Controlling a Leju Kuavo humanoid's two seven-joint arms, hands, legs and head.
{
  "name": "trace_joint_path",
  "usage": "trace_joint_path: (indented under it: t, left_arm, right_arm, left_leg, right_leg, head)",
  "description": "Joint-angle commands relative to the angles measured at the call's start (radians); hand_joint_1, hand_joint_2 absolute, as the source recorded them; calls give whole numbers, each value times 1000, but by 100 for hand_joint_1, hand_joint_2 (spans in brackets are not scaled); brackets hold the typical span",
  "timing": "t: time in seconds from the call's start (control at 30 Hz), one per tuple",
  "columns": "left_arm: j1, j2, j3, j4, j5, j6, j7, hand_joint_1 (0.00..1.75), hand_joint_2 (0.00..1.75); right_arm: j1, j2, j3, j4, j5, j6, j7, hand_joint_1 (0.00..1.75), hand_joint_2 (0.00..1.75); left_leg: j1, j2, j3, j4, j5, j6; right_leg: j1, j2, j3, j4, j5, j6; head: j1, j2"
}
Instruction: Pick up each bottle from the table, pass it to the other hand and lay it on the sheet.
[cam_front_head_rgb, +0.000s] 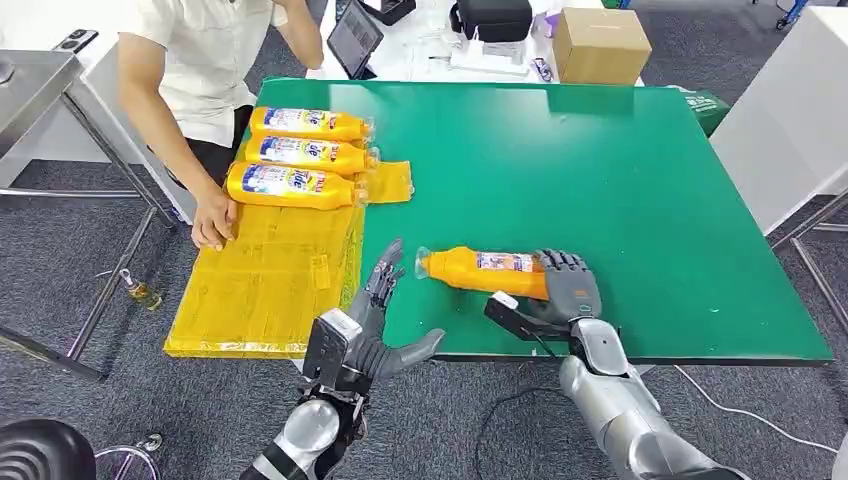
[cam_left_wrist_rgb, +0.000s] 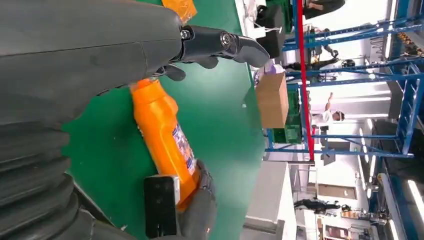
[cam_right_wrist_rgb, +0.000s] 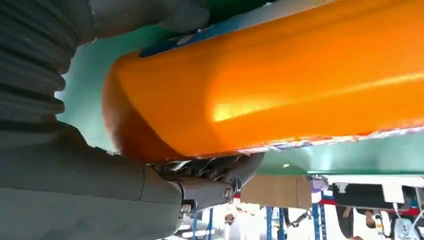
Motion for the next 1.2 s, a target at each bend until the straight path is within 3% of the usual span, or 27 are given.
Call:
trace_joint_path:
  t: [0.03,0.13,0.2,0.33,0.43,0.73,0.97,1.03,1.2]
  left_arm:
    - [6,-8,76,62,139,68,48,0,175]
    - [45,-10,105,47,112,247,-103,0,175]
    - [90,5,117,-7,161,269,-120,0,175]
    - [148,34,116,-27,334,208,-25,0,175]
    - [140,47,83,-9,414,130,19,0,175]
    - [123,65,29,-50,409,105,16,0,175]
    - [93,64,5,-64,410,-14,34,0,175]
    - [83,65,0,-66,401,-28,29,0,175]
    - [67,55,15,-38,418,-54,61,0,175]
  right_arm:
    - [96,72,-49,-113,-386,170,-219,175,175]
    - [184,66,11,-320,-473,132,-197,175,175]
    - [232,59,25,-436,-530,119,-179,175,175]
    - [302,56,52,-592,-609,79,-174,175,175]
    - [292,61,86,-594,-642,72,-188,175,175]
    - [273,74,122,-569,-680,81,-213,175,175]
    - [246,101,286,-495,-671,183,-232,173,175]
    - [245,109,319,-475,-663,189,-240,175,175]
    - [260,130,392,-471,-640,166,-275,168,175]
  left_leg:
    - [1,1,5,-2,-1,1]
    - [1,3,5,-2,-1,0]
    - [1,3,7,-2,-2,0]
    - [0,1,3,-1,-2,0]
    - [0,3,3,-1,-3,1]
    - [0,1,-1,-1,-2,0]
    - [0,3,-1,-1,-2,0]
    - [1,4,5,-1,-5,1]
    - [1,1,-3,-1,-1,0]
  right_leg:
    - [2,-1,6,-2,-1,-3]
    - [2,1,5,-2,0,-2]
    - [2,1,5,-2,-1,-3]
    - [1,0,2,-1,-1,-2]
    - [1,2,3,-1,-2,-3]
    - [1,0,0,-1,-2,-3]
    - [1,2,-1,0,-1,-3]
    - [2,2,4,-1,-3,-5]
    - [1,1,-2,-1,-1,-2]
  head:
    - [0,0]
    - [0,0]
    - [0,0]
    - [0,0]
    - [0,0]
    - [0,0]
    - [0,0]
    - [0,0]
    - [0,0]
